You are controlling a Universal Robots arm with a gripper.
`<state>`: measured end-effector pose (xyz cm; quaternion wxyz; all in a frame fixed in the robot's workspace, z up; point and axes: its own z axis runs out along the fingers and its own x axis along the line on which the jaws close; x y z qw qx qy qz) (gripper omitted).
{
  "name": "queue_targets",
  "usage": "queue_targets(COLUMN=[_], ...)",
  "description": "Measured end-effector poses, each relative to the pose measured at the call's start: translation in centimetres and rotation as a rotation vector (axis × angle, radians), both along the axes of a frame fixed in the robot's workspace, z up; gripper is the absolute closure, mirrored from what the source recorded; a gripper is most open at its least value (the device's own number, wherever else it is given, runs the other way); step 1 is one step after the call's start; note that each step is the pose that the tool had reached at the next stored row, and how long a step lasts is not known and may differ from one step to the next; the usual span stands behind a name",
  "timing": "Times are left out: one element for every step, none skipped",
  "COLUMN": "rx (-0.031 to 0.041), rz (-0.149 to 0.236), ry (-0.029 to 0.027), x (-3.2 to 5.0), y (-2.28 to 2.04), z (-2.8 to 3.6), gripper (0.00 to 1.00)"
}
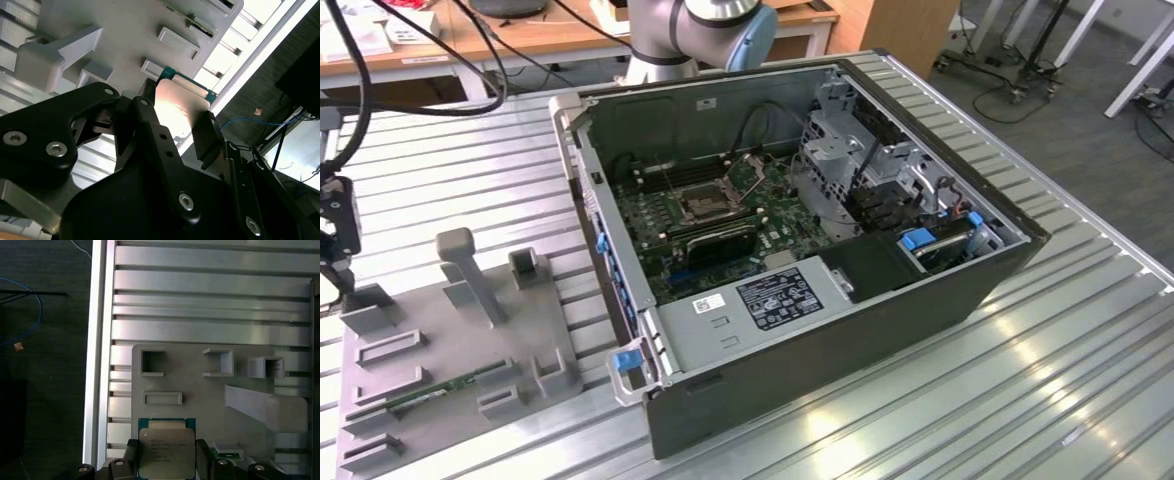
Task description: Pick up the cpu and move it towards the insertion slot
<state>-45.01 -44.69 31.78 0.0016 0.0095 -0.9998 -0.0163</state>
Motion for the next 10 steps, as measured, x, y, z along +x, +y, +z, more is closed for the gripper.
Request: queue_targets(rx=[0.0001, 0.0, 0.0, 0.0001, 0.0, 0.0001, 0.0, 0.0001, 0.0001, 0.0], rz=[0.0, 0.0, 0.0, 0.0, 0.0, 0.0, 0.0, 0.0, 0.0, 0.0], ry=[-0.0001, 0.0, 0.0, -0.0001, 0.0, -0.0001, 0.0, -0.0002, -0.0002, 0.0], x=[0.0, 0.0, 0.0, 0.0, 0.01, 0.0, 0.0, 0.0, 0.0, 0.0], y=[0.0, 0.0, 0.0, 0.0, 0.0, 0.0, 0.0, 0.0, 0.0, 0.0], z=[0.1, 0.21, 0.32, 0.43, 0.53, 0.62, 0.72, 0.79, 0.86, 0.94], gripper=[0.46, 0.46, 0.46, 0.46, 0.46, 0.46, 0.46, 0.46, 0.46, 0.46])
